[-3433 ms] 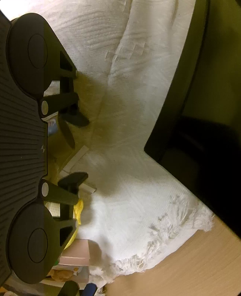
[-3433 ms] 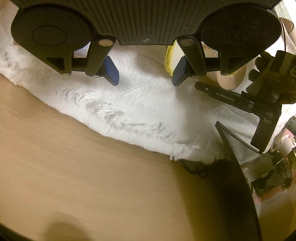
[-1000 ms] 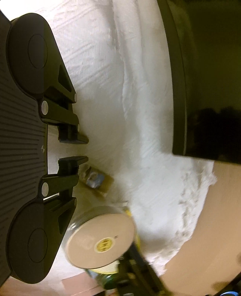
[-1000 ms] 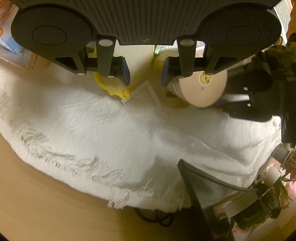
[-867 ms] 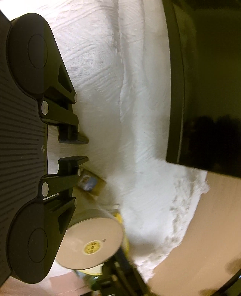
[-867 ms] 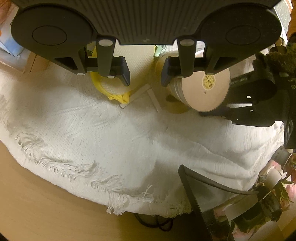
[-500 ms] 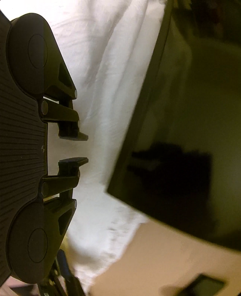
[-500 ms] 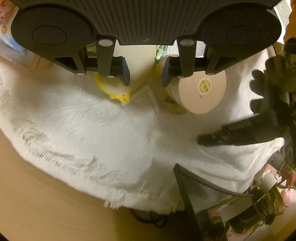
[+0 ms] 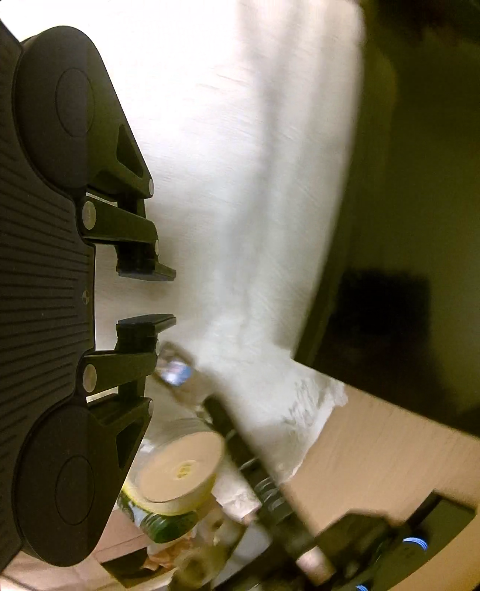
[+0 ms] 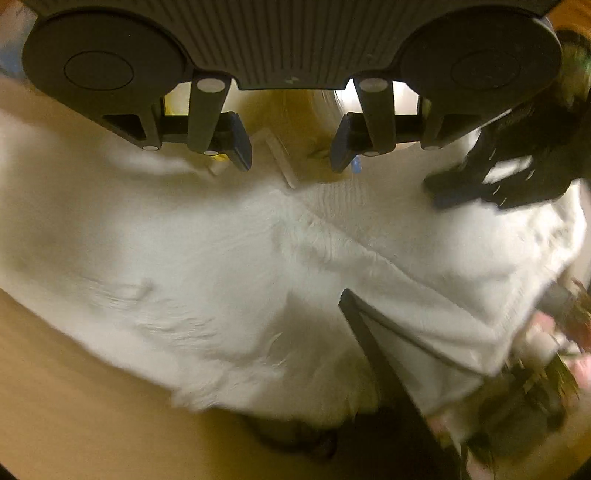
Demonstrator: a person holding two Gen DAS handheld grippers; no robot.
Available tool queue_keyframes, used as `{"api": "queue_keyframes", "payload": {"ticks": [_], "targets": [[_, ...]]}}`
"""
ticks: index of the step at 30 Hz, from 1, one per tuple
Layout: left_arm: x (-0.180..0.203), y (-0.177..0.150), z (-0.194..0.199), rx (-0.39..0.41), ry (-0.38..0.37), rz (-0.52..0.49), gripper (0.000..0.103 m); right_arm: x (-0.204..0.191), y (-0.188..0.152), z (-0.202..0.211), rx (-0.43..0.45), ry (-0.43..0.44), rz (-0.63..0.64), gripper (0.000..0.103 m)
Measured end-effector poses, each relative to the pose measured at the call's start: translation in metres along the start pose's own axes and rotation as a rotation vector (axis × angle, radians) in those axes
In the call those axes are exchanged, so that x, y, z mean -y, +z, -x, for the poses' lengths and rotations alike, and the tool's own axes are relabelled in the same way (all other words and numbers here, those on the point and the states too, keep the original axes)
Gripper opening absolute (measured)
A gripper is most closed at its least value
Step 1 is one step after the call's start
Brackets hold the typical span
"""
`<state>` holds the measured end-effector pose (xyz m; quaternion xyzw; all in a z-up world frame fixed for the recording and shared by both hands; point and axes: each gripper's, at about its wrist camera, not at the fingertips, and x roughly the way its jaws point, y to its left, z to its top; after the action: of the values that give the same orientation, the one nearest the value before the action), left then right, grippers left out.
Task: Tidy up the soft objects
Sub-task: 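Close the right tool on the brown tape roll and lift it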
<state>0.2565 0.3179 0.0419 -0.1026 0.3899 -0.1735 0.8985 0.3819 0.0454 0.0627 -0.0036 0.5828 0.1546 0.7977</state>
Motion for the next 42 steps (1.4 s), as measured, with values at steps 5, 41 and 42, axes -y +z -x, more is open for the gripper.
{"api": "queue_keyframes", "payload": {"ticks": [5,41,42], "targets": [[-0.009,-0.033,0.022,0.031,-0.041,0.117,0.021,-0.011,0.027,-0.038,-0.152,0.046,-0.010,0.058],[0.010,-0.112,0.080,-0.069,0.054,0.294,0.021,-0.131,-0.194,-0.034,0.429,-0.094,0.455,0.043],[0.014,-0.112,0.076,-0.073,0.049,0.286,0.021,-0.128,-0.198,-0.033,0.440,-0.097,0.467,0.043]]}}
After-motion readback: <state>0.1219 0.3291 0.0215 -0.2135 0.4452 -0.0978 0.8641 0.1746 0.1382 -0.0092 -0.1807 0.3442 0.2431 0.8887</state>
